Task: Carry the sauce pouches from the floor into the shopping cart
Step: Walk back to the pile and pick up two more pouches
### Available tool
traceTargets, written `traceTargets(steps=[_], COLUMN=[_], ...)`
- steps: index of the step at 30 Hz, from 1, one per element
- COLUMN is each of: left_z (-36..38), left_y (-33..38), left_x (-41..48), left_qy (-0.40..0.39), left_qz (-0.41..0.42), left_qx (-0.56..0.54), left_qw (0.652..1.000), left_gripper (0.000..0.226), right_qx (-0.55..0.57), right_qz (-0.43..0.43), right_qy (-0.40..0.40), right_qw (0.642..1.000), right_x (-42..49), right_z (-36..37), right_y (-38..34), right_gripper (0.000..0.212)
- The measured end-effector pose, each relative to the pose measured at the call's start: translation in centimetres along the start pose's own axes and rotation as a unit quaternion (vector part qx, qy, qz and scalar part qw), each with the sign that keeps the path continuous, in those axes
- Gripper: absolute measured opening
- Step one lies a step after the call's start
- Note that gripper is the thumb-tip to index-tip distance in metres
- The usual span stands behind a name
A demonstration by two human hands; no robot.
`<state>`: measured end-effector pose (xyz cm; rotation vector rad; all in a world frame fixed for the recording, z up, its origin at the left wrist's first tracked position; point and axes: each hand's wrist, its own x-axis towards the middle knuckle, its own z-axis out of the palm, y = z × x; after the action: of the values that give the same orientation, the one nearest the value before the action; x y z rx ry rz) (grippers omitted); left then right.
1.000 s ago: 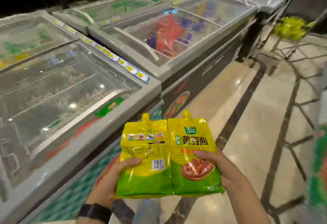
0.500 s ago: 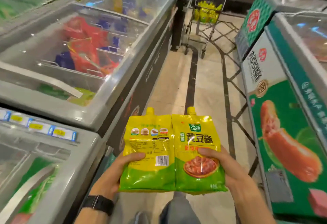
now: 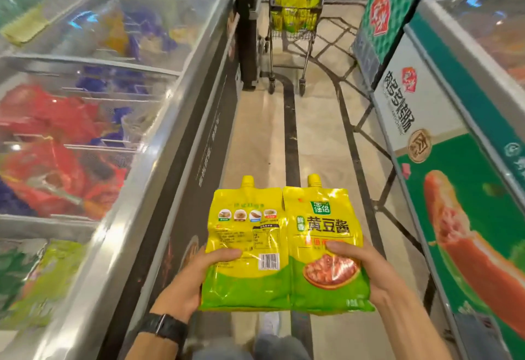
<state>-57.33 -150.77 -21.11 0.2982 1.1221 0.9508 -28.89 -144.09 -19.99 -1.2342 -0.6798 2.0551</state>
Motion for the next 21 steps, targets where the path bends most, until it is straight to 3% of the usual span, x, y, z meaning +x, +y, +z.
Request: traceTargets(steps=[5, 12, 21], left_z=[1.5, 2.8, 11.4], left_y=[8.7, 20.6, 36.7], left_x=[8.8, 24.2, 43.5], left_qy=[0.012, -0.011, -0.083], left_qz=[0.009, -0.027, -0.046], left_qx=[0.004, -0.004, 0.054], left_qw=[1.0, 1.0, 0.994], left_gripper=[0.103, 0.095, 0.091], right_qx=[-0.003, 0.004, 0.056], right_qz=[-0.002, -0.034, -0.066], right_qy=[-0.018, 0.006, 0.059], right_qw=[1.0, 0.999, 0.995], right_x=[9.3, 24.1, 38.0], right_z=[0.9, 1.3, -2.0], right_y=[-8.6, -18.8, -34.8], right_gripper=[0.104, 0.1, 0.088])
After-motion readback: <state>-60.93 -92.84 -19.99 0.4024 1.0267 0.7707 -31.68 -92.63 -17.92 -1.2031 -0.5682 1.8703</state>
